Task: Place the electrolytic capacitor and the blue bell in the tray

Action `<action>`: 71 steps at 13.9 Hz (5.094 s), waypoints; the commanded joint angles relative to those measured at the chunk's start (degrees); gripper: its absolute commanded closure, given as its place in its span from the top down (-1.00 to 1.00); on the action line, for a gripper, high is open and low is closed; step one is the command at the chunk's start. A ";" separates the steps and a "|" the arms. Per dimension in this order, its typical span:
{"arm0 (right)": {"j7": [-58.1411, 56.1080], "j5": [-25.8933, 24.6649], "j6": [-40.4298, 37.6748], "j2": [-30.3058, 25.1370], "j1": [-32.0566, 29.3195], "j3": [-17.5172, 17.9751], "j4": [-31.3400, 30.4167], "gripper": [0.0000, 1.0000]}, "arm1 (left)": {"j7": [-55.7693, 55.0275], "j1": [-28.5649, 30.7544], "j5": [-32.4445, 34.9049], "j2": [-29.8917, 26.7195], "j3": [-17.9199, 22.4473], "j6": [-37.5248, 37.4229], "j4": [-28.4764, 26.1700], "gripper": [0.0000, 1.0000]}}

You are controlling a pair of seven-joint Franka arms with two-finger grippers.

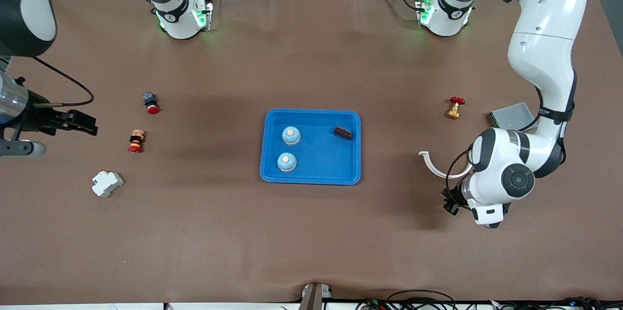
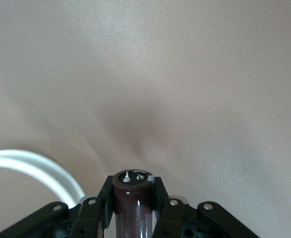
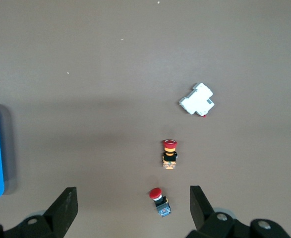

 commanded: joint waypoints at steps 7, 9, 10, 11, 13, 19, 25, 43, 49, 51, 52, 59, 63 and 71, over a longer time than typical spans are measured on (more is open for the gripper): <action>-0.99 0.12 -1.18 -4.21 -1.18 1.21 -2.13 1.00 | -22.71 -5.84 0.48 -4.29 -6.48 -8.59 4.67 -1.00; -0.90 0.12 -1.36 -5.09 -0.91 1.30 -2.22 1.00 | -27.55 -9.26 0.57 -4.29 -6.30 -8.50 5.03 -1.00; -0.90 0.20 -1.44 -5.52 -0.56 1.30 -2.40 1.00 | -30.18 -11.46 0.92 -4.03 -5.87 -8.24 5.03 -1.00; -0.90 0.21 -1.53 -5.96 -0.47 1.30 -2.66 1.00 | -32.39 -13.74 1.09 -3.94 -5.25 -7.89 5.11 -1.00; -0.90 0.29 -1.53 -6.93 -0.47 1.30 -3.80 1.00 | -34.51 -16.47 1.10 -3.67 -4.63 -7.62 5.47 -1.00; -0.90 0.38 -1.71 -7.73 1.19 -0.19 -4.16 1.00 | -38.99 -20.97 0.92 -1.57 -4.72 -2.44 5.73 -1.00; -0.90 0.64 -1.53 -8.51 1.64 -1.17 -4.16 1.00 | -42.42 -25.09 1.27 1.86 -4.55 -1.73 5.38 -1.00; -0.20 6.97 -3.91 -11.77 -1.44 -1.25 -4.95 1.00 | -43.57 -27.04 4.00 7.40 -2.96 -0.42 4.94 -1.00; -0.55 5.57 -3.56 -11.86 -1.44 -1.25 -4.95 1.00 | -43.31 -27.12 4.00 7.14 -2.88 -0.42 5.03 1.00; -0.82 4.43 -3.38 -11.86 -1.35 -1.17 -4.86 1.00 | -42.96 -27.30 4.35 6.70 -2.79 -0.42 5.03 1.00; -0.99 3.99 -3.12 -12.21 -1.35 -1.17 -4.77 1.00 | -42.87 -27.30 5.04 6.44 -2.79 -0.59 5.11 1.00; -0.99 3.02 -3.29 -12.74 -1.44 -1.17 -4.95 1.00 | -38.50 -24.40 5.67 -1.02 -2.96 -6.28 5.11 1.00; -0.99 3.02 -3.47 -12.74 -1.44 -1.17 -4.95 1.00 | -30.59 -20.98 4.79 -6.56 -3.49 -14.46 4.94 1.00; -0.82 3.02 -3.55 -12.74 -1.44 -1.17 -5.03 1.00 | 0.58 -9.03 -4.35 -21.67 -3.75 -28.69 4.94 1.00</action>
